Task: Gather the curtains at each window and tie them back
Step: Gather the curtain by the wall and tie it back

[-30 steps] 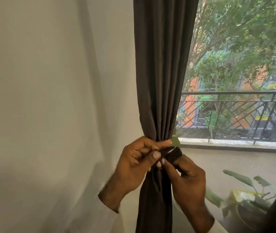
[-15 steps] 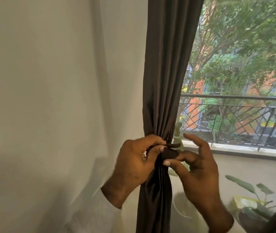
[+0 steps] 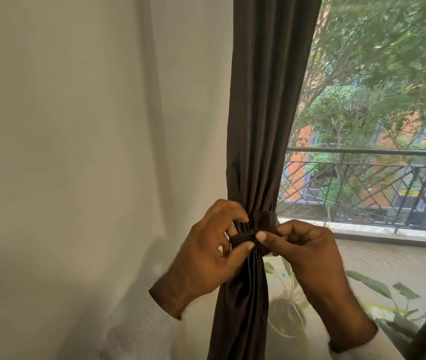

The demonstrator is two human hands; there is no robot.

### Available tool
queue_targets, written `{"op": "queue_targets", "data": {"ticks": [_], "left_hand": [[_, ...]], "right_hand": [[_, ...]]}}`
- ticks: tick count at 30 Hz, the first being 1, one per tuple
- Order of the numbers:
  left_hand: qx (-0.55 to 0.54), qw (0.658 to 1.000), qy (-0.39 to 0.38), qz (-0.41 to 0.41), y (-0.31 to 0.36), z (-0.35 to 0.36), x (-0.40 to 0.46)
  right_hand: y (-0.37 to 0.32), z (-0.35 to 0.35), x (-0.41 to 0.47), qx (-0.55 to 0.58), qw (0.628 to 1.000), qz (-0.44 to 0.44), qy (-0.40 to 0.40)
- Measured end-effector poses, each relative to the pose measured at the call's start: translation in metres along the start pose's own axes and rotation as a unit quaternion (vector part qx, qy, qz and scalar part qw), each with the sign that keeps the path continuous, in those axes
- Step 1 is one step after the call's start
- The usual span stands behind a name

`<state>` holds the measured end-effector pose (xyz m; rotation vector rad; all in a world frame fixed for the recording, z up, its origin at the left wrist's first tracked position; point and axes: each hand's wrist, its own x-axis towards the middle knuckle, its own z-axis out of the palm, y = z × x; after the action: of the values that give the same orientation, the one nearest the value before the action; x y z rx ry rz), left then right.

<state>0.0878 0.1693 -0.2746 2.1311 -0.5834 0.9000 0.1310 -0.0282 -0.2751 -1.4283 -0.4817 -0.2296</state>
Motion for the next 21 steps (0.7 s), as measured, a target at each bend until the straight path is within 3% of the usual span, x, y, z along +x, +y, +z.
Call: {"op": "queue_targets", "data": {"ticks": [4,9,16,18,21], "left_hand": [[0.094,0.992,-0.023,0.079,-0.002,0.005,-0.002],[0.134,0.986,-0.022,0.098,-0.004,0.005,-0.002],[-0.017,0.992,-0.124,-0.02,-0.005,0.0,0.002],[-0.083,0.983,-0.162,-0.036,-0.004,-0.002,0.002],[-0.075,0.982,-0.173,-0.018,-0.004,0.001,0.001]], "right_hand": [[-0.003,-0.006,0.004,-0.024,0.999,0.008,-0.027],[-0.002,-0.014,0.006,-0.052,0.995,-0.007,-0.082],[0.002,-0.014,0.012,-0.076,0.99,-0.079,-0.083],[0.003,-0.015,0.013,-0.059,0.993,-0.061,-0.079],[0.002,-0.016,0.013,-0.033,0.994,-0.025,-0.103]]}}
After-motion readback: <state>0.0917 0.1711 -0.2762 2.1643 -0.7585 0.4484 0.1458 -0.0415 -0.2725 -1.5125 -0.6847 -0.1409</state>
